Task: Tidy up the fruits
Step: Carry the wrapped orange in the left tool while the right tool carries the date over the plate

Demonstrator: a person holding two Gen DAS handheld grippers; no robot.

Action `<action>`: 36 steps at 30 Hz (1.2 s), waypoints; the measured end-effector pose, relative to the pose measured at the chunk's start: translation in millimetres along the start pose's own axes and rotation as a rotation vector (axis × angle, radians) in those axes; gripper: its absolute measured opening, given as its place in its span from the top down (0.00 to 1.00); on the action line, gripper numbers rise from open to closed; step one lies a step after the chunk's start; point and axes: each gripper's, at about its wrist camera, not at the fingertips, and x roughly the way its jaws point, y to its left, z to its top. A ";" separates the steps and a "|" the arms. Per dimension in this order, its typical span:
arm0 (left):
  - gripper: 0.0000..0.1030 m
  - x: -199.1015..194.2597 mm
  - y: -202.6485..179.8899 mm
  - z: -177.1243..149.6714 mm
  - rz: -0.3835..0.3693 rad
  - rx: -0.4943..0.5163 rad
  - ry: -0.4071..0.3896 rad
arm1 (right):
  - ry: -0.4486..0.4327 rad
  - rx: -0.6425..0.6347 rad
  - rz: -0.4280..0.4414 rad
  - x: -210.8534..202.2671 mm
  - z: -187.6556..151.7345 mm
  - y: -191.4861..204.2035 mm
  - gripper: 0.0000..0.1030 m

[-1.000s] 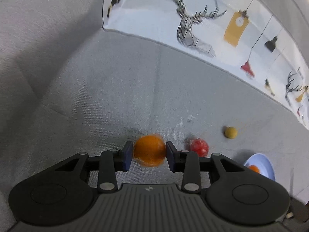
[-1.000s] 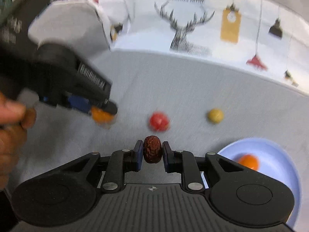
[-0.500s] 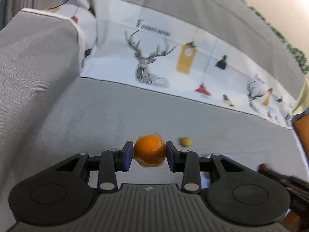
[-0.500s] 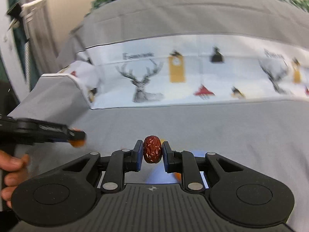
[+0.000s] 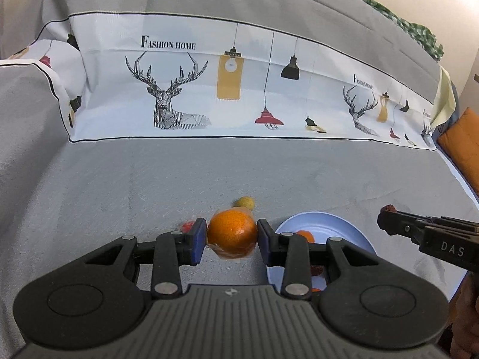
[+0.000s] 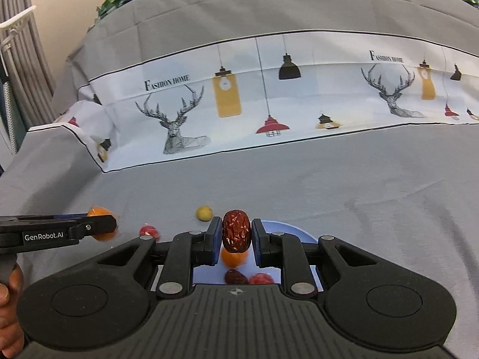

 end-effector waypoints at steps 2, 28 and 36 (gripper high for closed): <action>0.61 3.0 0.5 0.5 0.003 -0.002 0.003 | 0.002 -0.007 -0.007 0.6 -0.6 -1.2 0.79; 0.61 15.9 -9.4 1.3 -0.009 0.018 0.020 | 0.014 0.011 -0.077 3.9 -3.5 -14.8 0.79; 0.61 16.3 -10.4 1.2 -0.008 0.018 0.020 | 0.017 0.007 -0.079 5.2 -4.2 -12.8 0.79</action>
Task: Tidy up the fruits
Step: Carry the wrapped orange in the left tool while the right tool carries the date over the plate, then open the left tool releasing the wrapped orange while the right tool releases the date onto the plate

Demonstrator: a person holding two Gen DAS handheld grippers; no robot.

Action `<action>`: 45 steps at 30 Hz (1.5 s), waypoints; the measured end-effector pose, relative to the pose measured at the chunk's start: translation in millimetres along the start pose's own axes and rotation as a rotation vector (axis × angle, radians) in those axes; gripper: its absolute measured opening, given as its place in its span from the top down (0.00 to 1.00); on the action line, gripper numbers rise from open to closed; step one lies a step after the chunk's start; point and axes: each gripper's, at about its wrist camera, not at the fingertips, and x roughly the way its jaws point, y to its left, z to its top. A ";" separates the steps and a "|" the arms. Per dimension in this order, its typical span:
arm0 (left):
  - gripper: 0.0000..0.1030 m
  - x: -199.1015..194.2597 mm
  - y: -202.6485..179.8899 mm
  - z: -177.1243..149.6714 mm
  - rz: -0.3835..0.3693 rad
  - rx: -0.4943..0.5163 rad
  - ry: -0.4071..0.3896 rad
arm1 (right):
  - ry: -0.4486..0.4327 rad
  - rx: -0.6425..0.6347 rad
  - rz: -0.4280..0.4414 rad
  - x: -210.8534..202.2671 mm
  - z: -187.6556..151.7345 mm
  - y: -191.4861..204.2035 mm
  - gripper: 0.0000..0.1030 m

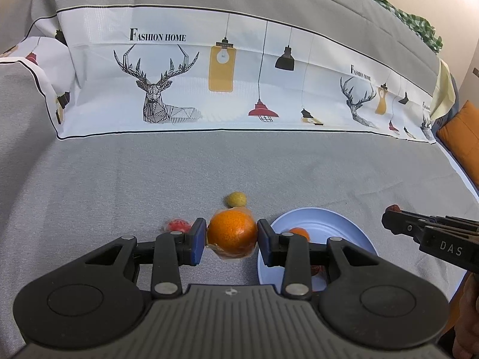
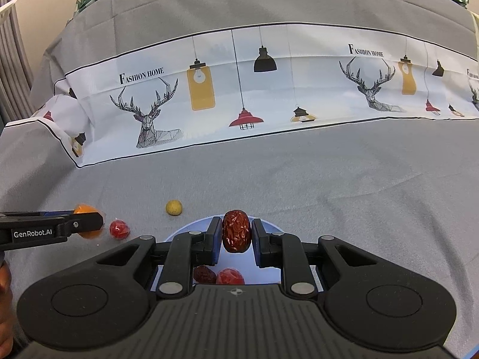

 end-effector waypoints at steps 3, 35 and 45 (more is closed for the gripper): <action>0.61 0.0 -0.2 0.0 0.000 0.000 0.001 | 0.000 0.000 -0.001 0.1 -0.2 0.3 0.79; 0.60 16.0 -60.9 -29.5 -0.168 0.228 0.035 | 0.042 -0.011 -0.040 7.9 -0.9 -0.4 0.79; 0.54 13.4 -57.4 -26.6 -0.181 0.212 0.026 | 0.067 -0.007 -0.042 11.9 -3.3 -0.7 0.58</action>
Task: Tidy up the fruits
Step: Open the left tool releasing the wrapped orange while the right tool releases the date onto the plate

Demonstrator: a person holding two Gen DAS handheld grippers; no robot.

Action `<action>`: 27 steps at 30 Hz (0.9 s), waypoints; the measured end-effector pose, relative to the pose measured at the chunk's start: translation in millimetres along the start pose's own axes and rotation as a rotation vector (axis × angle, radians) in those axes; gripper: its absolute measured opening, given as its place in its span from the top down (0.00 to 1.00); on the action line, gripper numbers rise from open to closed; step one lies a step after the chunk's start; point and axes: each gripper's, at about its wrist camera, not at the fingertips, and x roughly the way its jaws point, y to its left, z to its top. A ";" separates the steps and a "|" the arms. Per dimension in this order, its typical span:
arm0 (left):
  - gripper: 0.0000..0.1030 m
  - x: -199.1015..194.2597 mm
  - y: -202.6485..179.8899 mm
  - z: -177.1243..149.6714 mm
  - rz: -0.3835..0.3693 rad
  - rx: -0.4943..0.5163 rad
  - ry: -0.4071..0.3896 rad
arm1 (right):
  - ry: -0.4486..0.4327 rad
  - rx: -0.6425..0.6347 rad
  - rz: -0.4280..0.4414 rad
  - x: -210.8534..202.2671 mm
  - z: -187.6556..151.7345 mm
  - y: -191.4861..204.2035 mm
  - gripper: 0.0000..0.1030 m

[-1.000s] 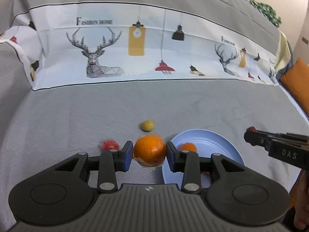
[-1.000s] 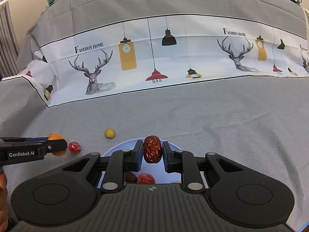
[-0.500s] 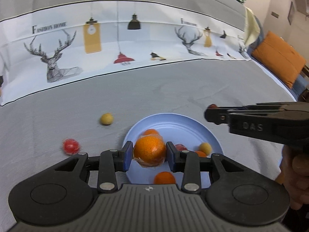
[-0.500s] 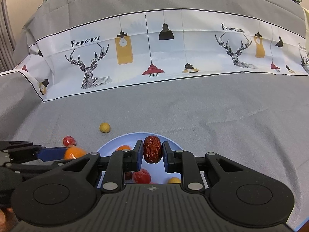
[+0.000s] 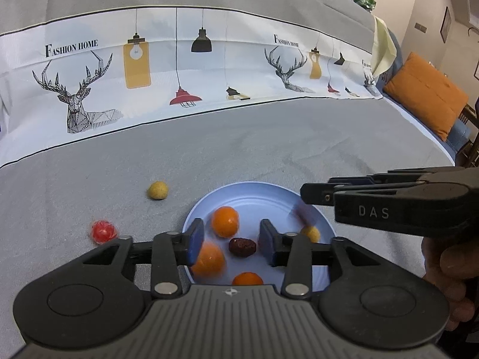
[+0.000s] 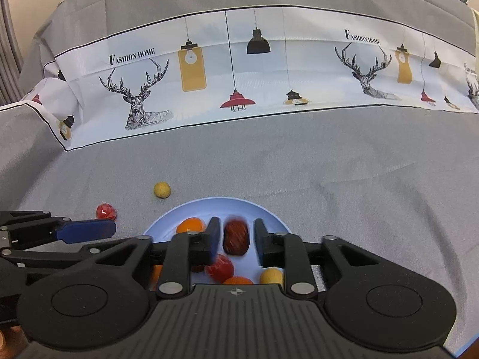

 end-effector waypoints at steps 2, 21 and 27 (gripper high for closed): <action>0.54 0.2 0.5 0.7 0.005 -0.003 0.001 | -0.003 0.001 -0.004 -0.5 -0.3 0.1 0.51; 0.53 -1.7 2.8 2.6 0.022 -0.019 0.001 | -0.003 0.005 -0.008 0.3 -1.3 -2.6 0.43; 0.51 -1.4 3.6 2.9 0.024 -0.020 0.002 | -0.006 0.007 -0.011 0.6 -1.8 -2.1 0.42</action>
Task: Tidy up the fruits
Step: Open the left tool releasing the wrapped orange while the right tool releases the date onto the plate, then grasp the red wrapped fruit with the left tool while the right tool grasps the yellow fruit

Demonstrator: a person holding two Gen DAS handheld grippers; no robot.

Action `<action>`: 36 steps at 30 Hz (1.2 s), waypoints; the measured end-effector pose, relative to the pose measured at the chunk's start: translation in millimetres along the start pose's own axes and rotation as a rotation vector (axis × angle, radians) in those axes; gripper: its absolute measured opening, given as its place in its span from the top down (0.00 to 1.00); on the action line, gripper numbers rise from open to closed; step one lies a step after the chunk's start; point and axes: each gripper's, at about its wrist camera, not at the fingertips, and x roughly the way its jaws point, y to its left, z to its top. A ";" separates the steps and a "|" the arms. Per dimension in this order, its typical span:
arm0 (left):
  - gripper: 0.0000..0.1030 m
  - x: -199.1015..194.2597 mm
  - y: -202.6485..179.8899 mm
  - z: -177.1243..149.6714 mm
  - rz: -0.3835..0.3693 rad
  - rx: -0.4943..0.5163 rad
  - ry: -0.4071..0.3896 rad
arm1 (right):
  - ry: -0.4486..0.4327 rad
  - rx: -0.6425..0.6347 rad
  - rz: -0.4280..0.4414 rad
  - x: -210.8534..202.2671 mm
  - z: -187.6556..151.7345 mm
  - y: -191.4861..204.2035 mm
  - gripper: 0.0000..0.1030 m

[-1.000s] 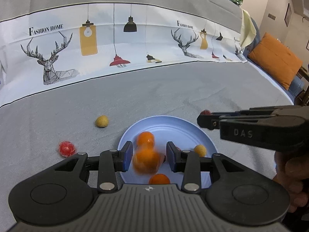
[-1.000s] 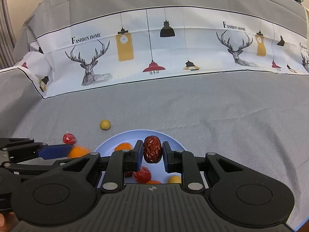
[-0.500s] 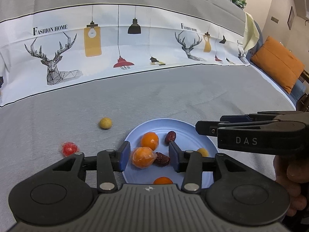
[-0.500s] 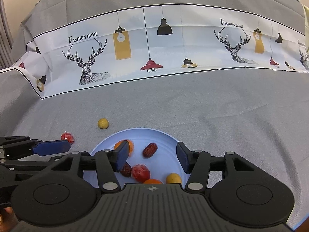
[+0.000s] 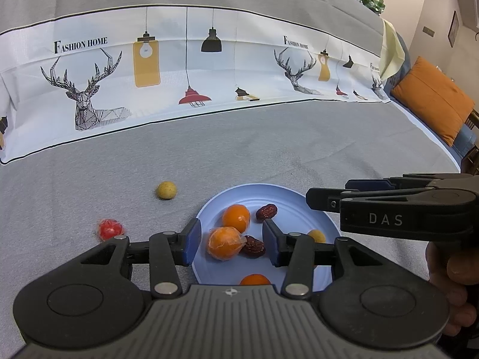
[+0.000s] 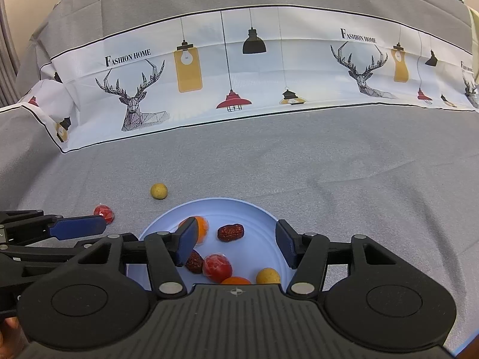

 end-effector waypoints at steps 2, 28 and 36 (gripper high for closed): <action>0.51 0.1 0.5 -0.1 0.001 0.001 0.001 | 0.001 0.000 0.000 0.1 0.0 0.0 0.42; 0.83 -20.9 89.1 0.8 0.113 -0.379 0.037 | -0.019 0.068 0.055 -1.7 4.0 -2.8 0.73; 0.69 2.5 119.7 7.3 0.152 -0.406 0.178 | -0.015 0.102 0.122 2.7 11.4 0.8 0.75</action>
